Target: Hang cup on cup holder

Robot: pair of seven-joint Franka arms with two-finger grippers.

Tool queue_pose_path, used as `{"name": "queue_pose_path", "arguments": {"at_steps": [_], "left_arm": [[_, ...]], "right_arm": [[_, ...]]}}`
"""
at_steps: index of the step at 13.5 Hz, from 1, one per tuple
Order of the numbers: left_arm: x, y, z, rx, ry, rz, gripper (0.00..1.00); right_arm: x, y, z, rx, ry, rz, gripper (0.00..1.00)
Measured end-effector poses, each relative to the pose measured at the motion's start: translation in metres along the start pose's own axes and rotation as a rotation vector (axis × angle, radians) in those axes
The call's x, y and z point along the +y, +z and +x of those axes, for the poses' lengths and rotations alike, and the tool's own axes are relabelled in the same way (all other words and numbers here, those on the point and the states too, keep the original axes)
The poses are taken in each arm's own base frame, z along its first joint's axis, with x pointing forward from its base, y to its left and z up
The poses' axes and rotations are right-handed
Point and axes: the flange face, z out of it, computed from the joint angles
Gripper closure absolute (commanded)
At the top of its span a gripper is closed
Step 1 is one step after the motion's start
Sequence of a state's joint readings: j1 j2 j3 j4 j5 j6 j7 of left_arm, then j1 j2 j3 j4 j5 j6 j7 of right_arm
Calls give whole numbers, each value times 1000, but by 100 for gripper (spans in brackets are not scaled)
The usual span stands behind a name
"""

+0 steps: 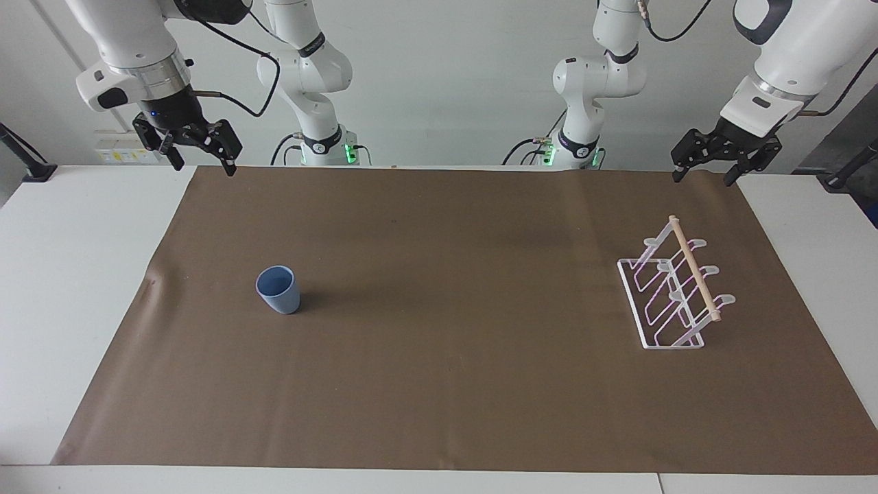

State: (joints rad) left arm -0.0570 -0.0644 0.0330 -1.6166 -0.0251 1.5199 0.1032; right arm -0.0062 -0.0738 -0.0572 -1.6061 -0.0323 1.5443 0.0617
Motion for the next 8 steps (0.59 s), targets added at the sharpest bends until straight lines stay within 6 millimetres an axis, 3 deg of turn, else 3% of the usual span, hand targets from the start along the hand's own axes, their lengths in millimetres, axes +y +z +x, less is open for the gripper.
{"name": "queue_pose_path", "arguments": {"at_steps": [8], "left_arm": [[0,0,0,0,0,0,0]], "right_arm": [[-3,6,3,16,1,2,0]]}}
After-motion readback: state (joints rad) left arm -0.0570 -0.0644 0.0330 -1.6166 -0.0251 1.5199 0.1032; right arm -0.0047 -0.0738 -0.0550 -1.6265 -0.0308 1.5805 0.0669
